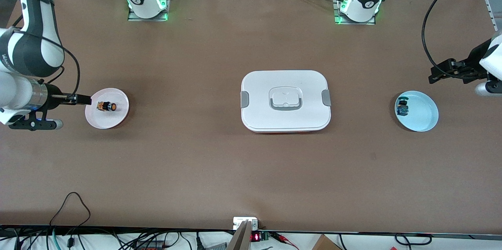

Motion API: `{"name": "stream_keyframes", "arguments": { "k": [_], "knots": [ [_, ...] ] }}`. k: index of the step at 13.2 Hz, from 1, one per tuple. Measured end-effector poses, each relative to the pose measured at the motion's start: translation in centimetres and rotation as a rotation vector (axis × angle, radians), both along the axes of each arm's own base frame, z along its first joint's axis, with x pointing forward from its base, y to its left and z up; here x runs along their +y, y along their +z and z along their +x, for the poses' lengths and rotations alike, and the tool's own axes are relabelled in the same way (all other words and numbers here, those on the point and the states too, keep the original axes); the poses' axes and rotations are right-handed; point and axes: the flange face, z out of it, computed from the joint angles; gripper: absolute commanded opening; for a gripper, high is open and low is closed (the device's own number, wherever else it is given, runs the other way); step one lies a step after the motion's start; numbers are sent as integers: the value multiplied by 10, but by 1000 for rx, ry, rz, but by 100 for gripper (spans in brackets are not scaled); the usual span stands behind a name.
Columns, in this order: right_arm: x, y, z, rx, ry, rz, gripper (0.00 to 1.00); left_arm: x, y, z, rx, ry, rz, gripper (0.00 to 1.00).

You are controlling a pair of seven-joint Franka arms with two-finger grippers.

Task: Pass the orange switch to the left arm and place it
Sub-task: 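Move the right gripper over the orange switch on the white plate, then lower the right gripper and close it on the orange switch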

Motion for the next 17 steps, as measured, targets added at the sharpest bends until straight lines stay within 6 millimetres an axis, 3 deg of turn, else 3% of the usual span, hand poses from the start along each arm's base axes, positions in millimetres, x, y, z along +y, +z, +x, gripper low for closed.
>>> {"name": "stream_keyframes", "arguments": {
  "k": [4, 6, 9, 12, 17],
  "knots": [
    [-25, -69, -19, 13, 29, 19, 100, 0, 0, 0, 0, 0, 0, 100],
    [-37, -89, -29, 33, 67, 36, 100, 0, 0, 0, 0, 0, 0, 100],
    [-53, -106, -32, 23, 103, 50, 100, 0, 0, 0, 0, 0, 0, 100],
    [-50, -125, -37, -33, 113, 42, 100, 0, 0, 0, 0, 0, 0, 100],
    [-45, -154, -62, -157, 120, 24, 100, 0, 0, 0, 0, 0, 0, 100]
  ]
}}
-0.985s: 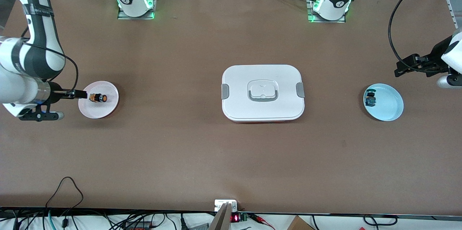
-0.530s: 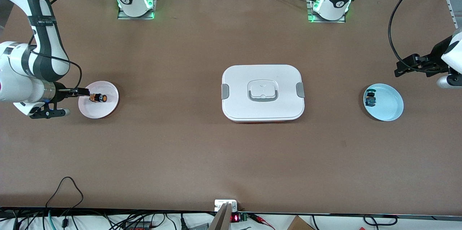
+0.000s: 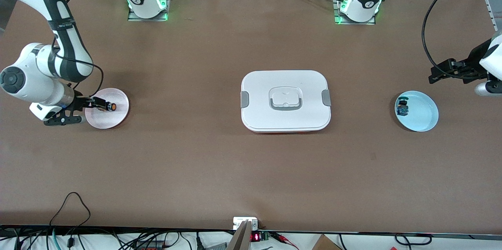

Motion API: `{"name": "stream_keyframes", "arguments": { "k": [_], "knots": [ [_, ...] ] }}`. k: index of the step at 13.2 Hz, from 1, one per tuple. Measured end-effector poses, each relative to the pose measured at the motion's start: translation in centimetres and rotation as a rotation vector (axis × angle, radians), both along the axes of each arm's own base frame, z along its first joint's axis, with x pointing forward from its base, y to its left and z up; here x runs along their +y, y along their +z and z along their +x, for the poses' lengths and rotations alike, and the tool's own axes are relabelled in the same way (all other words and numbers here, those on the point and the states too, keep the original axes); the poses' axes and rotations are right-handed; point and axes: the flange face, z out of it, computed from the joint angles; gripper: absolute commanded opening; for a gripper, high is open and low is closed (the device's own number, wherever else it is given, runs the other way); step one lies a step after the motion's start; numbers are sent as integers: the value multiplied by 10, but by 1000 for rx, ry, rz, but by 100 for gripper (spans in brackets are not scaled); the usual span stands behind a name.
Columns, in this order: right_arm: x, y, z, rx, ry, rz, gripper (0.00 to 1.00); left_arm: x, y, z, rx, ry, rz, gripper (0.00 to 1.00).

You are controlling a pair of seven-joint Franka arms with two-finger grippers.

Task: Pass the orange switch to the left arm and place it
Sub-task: 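Lower the right gripper and close it on the orange switch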

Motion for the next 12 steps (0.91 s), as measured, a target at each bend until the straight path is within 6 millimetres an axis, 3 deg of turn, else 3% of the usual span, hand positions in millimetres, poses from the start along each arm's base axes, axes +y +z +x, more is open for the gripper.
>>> {"name": "stream_keyframes", "arguments": {
  "k": [4, 12],
  "knots": [
    [1, -1, -5, -17, -37, 6, 100, 0, 0, 0, 0, 0, 0, 100],
    [1, -24, -22, -31, -41, 7, 100, 0, 0, 0, 0, 0, 0, 100]
  ]
}}
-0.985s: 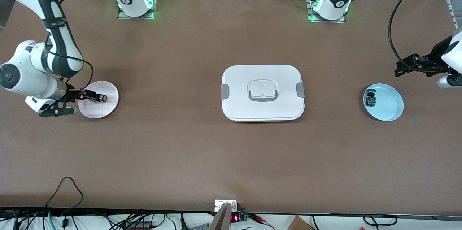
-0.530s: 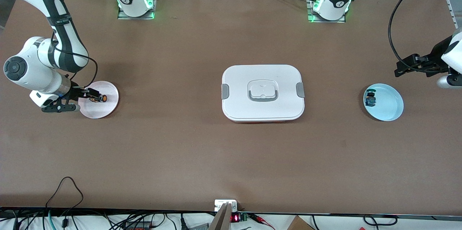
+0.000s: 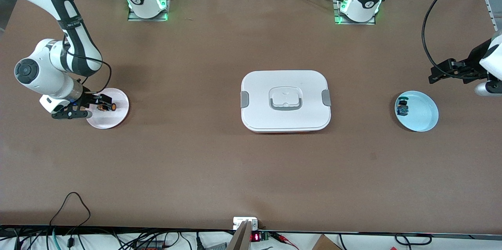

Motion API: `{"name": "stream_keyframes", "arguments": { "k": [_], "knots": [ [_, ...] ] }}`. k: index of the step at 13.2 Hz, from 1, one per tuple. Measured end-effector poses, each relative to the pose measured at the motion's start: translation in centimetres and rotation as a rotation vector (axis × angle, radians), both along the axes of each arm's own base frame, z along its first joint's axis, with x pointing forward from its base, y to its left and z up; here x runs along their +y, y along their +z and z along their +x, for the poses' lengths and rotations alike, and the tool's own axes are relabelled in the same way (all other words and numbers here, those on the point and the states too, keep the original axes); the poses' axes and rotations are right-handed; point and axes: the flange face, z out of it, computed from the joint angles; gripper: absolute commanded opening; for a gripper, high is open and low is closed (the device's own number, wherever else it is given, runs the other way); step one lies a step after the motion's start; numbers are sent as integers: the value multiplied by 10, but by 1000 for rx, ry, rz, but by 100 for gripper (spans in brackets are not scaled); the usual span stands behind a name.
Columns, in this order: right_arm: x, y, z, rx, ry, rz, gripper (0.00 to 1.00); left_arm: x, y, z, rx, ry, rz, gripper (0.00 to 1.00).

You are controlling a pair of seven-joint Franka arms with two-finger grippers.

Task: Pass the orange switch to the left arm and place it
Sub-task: 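Lower the right gripper and close it on the orange switch, then lift the switch with the right gripper while the left gripper rises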

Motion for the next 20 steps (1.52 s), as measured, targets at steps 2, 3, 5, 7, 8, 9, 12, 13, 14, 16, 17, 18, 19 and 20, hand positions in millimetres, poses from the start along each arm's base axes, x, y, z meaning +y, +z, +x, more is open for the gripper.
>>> {"name": "stream_keyframes", "arguments": {
  "k": [2, 3, 5, 7, 8, 9, 12, 13, 14, 16, 17, 18, 19, 20],
  "knots": [
    [-2, -9, -4, 18, -5, 3, 100, 0, 0, 0, 0, 0, 0, 100],
    [-4, -16, -7, 32, -8, 5, 100, 0, 0, 0, 0, 0, 0, 100],
    [-7, -26, -10, 46, -16, 6, 100, 0, 0, 0, 0, 0, 0, 100],
    [-8, -31, -11, 54, -22, 10, 100, 0, 0, 0, 0, 0, 0, 100],
    [-8, -33, -12, 57, -29, 15, 100, 0, 0, 0, 0, 0, 0, 100],
    [-8, -34, -12, 57, -37, 21, 100, 0, 0, 0, 0, 0, 0, 100],
    [-5, -33, -11, 54, -59, 30, 100, 0, 0, 0, 0, 0, 0, 100],
    [-5, -33, -10, 52, -72, 30, 100, 0, 0, 0, 0, 0, 0, 100],
    [-4, -32, -9, 49, -80, 29, 99, 0, 0, 0, 0, 0, 0, 100],
    [-2, -31, -7, 46, -88, 29, 96, 0, 0, 0, 0, 0, 0, 100],
    [-2, -31, -7, 46, -89, 29, 96, 0, 0, 0, 0, 0, 0, 100],
    [-2, -31, -7, 46, -91, 29, 96, 0, 0, 0, 0, 0, 0, 100],
    [-2, -31, -7, 46, -91, 29, 96, 0, 0, 0, 0, 0, 0, 100],
    [-2, -31, -7, 47, -93, 29, 96, 0, 0, 0, 0, 0, 0, 100]
  ]
}}
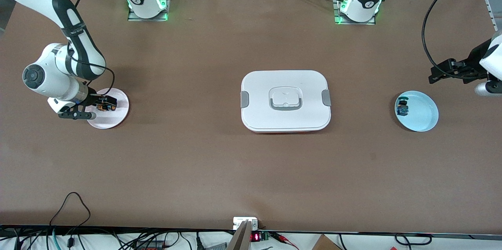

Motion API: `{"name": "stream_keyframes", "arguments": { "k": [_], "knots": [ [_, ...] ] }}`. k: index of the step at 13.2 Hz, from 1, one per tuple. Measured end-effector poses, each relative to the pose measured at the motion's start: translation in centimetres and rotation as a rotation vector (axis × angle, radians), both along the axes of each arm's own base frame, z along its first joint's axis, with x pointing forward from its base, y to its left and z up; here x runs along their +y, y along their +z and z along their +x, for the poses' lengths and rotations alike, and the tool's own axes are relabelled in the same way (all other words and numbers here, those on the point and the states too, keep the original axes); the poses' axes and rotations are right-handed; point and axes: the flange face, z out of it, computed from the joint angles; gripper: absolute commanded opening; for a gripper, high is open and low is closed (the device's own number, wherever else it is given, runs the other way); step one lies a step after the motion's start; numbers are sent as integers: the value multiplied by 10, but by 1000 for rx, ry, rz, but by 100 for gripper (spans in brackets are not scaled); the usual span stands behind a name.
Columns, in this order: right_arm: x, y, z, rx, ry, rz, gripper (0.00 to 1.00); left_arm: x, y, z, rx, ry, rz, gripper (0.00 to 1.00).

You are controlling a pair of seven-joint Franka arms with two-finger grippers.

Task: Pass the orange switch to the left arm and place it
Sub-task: 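Lift the switch with the right gripper while the left gripper rises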

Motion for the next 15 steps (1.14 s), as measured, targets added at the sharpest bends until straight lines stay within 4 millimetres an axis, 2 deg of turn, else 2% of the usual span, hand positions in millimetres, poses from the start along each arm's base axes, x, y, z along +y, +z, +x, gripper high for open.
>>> {"name": "stream_keyframes", "arguments": {
  "k": [5, 7, 9, 10, 11, 13, 15],
  "knots": [
    [0, -8, -2, 13, -2, 2, 96, 0, 0, 0, 0, 0, 0, 100],
    [0, -9, -2, 15, -2, 2, 90, 0, 0, 0, 0, 0, 0, 100],
    [0, -9, -2, 14, -3, 2, 61, 0, 0, 0, 0, 0, 0, 100],
    [0, -8, -2, 13, -3, 2, 43, 0, 0, 0, 0, 0, 0, 100],
    [0, -8, -1, 11, -3, 1, 29, 0, 0, 0, 0, 0, 0, 100],
    [0, -7, 0, 11, -1, 1, 15, 0, 0, 0, 0, 0, 0, 100],
    [3, -6, 1, 33, 10, 9, 11, 0, 0, 0, 0, 0, 0, 100]
  ]
}}
